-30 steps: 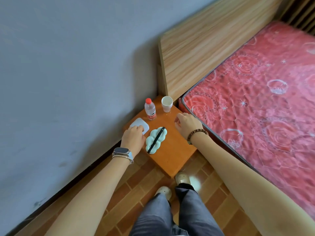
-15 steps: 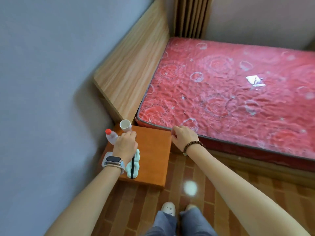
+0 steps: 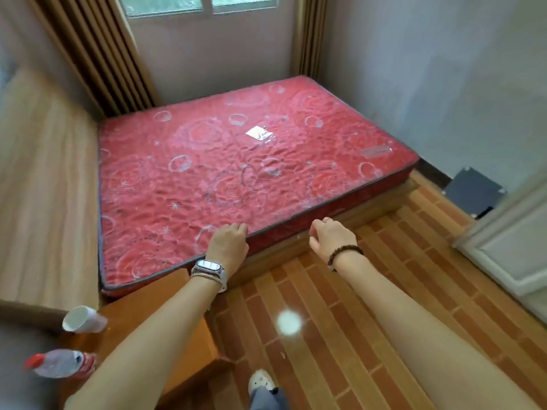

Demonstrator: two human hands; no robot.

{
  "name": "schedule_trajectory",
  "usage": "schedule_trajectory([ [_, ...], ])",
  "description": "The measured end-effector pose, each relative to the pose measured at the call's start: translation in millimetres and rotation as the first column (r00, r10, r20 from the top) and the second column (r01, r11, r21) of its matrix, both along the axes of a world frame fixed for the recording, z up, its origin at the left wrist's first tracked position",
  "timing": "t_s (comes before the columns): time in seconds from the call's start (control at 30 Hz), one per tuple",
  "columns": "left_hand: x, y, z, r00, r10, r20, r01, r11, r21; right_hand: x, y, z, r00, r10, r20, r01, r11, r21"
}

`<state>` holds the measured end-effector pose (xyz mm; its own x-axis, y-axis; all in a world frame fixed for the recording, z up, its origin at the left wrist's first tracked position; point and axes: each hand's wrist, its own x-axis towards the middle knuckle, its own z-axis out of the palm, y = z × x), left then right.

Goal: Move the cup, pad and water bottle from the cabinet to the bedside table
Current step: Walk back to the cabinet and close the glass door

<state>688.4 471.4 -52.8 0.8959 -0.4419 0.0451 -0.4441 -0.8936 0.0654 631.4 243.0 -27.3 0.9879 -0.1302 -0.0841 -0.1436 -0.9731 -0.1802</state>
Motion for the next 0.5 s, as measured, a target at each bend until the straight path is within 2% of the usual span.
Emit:
schedule_trajectory([
  [0.2,-49.9,-114.4,0.2,0.963,-0.268,-0.020,0.268,0.963,0.021,-116.0,-97.8,4.0,0.943,-0.332,-0.012,0.332,0.943,0.022],
  [0.5,-174.0,-247.0,7.2,0.782,-0.622,-0.022,0.622,0.783,-0.011,-299.9,-171.4,3.3,0.748,-0.662,-0.033,0.663,0.747,0.039],
])
